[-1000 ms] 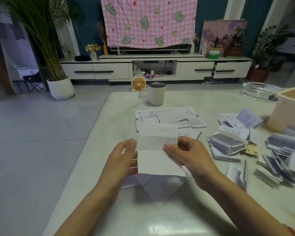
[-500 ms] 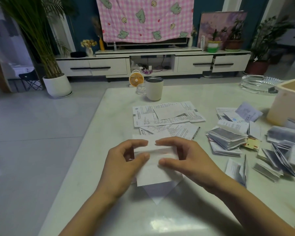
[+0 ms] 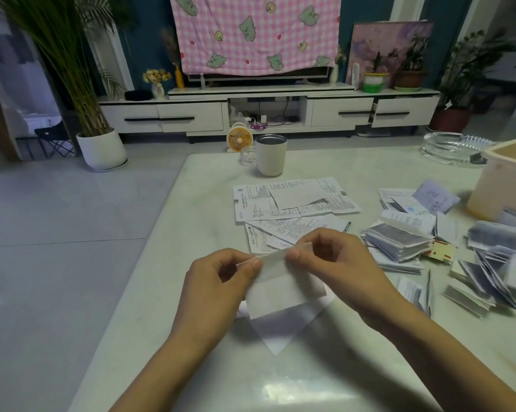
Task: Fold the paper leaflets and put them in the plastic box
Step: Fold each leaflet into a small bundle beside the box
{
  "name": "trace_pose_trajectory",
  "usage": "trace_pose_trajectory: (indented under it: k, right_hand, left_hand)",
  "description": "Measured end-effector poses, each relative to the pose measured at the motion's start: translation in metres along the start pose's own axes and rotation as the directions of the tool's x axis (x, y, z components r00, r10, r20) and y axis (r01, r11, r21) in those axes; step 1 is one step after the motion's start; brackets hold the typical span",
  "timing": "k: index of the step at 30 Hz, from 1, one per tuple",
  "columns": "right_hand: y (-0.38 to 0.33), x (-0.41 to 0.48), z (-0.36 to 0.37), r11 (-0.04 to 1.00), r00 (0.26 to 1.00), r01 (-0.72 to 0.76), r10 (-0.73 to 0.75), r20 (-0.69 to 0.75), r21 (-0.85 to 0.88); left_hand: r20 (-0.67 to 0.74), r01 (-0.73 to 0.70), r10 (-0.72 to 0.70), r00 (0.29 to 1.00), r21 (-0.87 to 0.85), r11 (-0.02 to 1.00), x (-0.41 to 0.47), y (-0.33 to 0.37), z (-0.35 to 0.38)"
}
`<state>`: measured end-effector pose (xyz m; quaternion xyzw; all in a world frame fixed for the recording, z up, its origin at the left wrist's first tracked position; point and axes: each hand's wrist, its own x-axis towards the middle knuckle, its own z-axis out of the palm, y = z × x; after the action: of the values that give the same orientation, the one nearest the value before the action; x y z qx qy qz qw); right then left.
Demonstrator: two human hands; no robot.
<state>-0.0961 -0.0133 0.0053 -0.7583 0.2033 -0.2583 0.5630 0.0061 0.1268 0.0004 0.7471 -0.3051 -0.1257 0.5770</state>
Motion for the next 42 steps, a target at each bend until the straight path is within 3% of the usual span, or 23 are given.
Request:
trace_pose_trajectory:
  k: [2,4,7,12,17,20,25,29,32,36,39,42]
  right_hand:
    - [-0.001,-0.003,0.002,0.977,0.996,-0.086,0.089,-0.007,0.196]
    - [-0.002,-0.008,0.009,0.935,0.982,-0.186,0.166,0.091,0.303]
    - [0.0,-0.014,0.019,0.957,0.977,-0.182,0.149,0.154,0.225]
    - [-0.002,-0.013,0.018,0.987,0.98,-0.105,0.082,0.181,0.122]
    - [-0.002,-0.012,0.019,0.984,0.997,-0.066,0.057,0.06,0.168]
    - [-0.002,-0.012,0.019,0.982,0.996,-0.071,0.06,0.07,0.173]
    - [0.003,-0.012,0.021,0.996,0.999,0.018,-0.02,0.03,0.082]
    - [0.004,-0.013,0.023,0.996,0.995,0.092,-0.093,0.048,0.016]
    - [0.0,-0.012,0.02,0.998,0.99,0.035,-0.041,0.136,0.049]
    - [-0.001,-0.012,0.023,0.998,0.973,0.043,-0.032,0.228,-0.044]
    - [-0.003,-0.01,0.023,0.997,0.978,0.06,-0.048,0.203,-0.05]
    - [0.0,-0.009,0.018,1.0,0.988,-0.024,0.021,0.152,0.02]
  left_hand:
    - [-0.082,0.052,-0.059,0.995,-0.088,0.995,-0.002,0.0,0.002]
    - [-0.132,0.112,-0.142,0.981,-0.209,0.971,-0.005,0.001,0.004]
    - [-0.068,0.208,-0.237,0.969,-0.296,0.932,-0.008,0.004,0.006]
    - [0.044,0.178,-0.173,0.984,-0.164,0.97,-0.009,0.005,0.001]
    - [0.038,0.224,-0.221,0.974,-0.2,0.954,-0.006,0.005,0.0]
    - [0.048,0.281,-0.278,0.959,-0.214,0.935,-0.005,0.006,0.001]
    - [0.209,0.401,-0.345,0.915,-0.374,0.837,-0.006,0.011,-0.002]
    - [0.126,0.295,-0.27,0.955,-0.273,0.916,-0.008,0.004,0.002]
    - [0.029,0.188,-0.186,0.982,-0.161,0.969,-0.007,-0.003,0.002]
    - [0.016,0.142,-0.141,0.99,-0.118,0.983,-0.003,-0.013,0.005]
    - [-0.016,0.087,-0.088,0.996,-0.038,0.995,0.004,-0.014,0.004]
    - [-0.046,0.042,-0.04,0.998,0.033,0.999,0.008,-0.012,0.005]
